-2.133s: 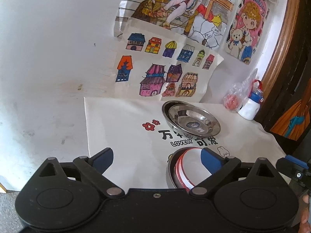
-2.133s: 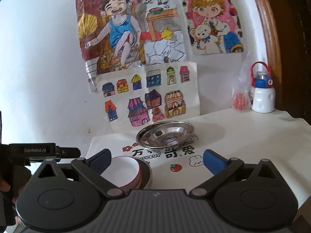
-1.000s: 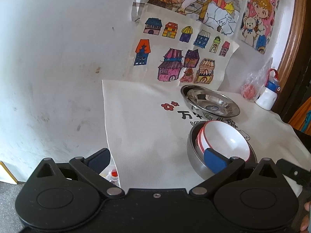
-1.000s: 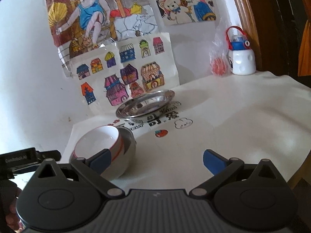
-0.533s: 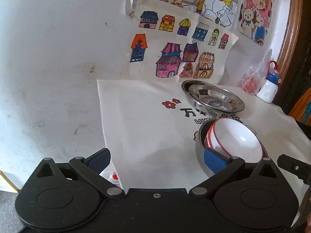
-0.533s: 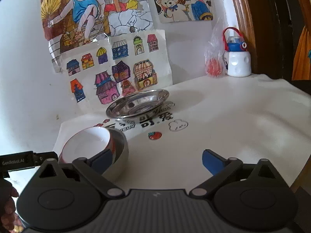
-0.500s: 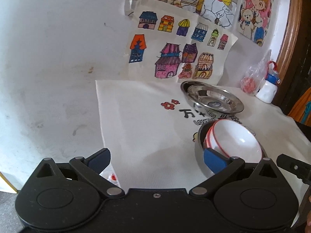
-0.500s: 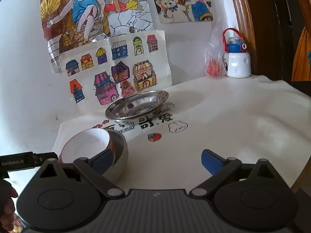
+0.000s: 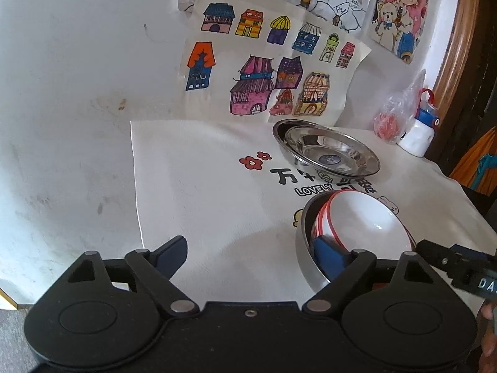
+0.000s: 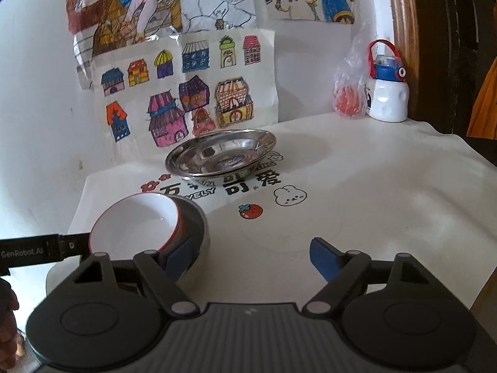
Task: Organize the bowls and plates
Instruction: 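Close the left gripper on the steel bowl rim while the right gripper closes too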
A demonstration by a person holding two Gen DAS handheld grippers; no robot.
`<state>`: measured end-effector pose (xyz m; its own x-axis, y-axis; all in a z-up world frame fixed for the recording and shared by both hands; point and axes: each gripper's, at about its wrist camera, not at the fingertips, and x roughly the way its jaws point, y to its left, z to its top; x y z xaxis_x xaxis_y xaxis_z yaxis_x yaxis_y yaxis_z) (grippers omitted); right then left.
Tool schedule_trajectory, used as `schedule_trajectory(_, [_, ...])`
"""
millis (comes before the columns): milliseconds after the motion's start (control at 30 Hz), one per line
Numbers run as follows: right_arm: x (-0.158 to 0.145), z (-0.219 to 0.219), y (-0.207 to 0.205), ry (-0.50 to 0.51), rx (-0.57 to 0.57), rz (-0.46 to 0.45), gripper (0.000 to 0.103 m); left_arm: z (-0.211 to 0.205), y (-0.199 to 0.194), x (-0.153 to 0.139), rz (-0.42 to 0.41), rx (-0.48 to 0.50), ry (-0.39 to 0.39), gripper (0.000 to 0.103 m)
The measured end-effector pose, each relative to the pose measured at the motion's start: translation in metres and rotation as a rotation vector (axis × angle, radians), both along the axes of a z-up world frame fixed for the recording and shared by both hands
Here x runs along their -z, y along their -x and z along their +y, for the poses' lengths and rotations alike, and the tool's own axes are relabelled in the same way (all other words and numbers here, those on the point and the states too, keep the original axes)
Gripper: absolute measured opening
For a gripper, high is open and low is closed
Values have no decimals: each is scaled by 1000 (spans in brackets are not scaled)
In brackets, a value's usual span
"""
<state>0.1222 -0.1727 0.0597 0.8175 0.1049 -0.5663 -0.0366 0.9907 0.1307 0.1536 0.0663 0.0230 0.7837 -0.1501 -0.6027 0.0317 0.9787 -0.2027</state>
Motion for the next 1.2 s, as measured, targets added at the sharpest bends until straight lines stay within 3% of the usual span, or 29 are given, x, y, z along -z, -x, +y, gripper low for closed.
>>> schedule_trajectory(233, [0,18,-7,36,-25,54,68,-7,-2,-6,19,5,-17,74])
schedule_trajectory(500, [0,21,-12,33,-35,63,54,-10,-8,-2,36,28,34,55])
schedule_trajectory(667, [-1,18,-18,4,-47,84,50,-17,-15,-1,55,57,36,41])
schedule_trajectory(867, [0,18,-20,-17,-30,89,50,-16,-22,0,81,61,64,37])
schedule_trajectory(933, [1,19,-20,-18,-27,84,45,-15,-23,1,87,56,77,37])
schedule_trajectory(1067, [1,25,-17,-28,-40,72,23,-16,-21,1,82,35,82,36])
schedule_trajectory(1200, [0,32,-15,-31,-41,61,13,-19,-18,0,64,47,80,25])
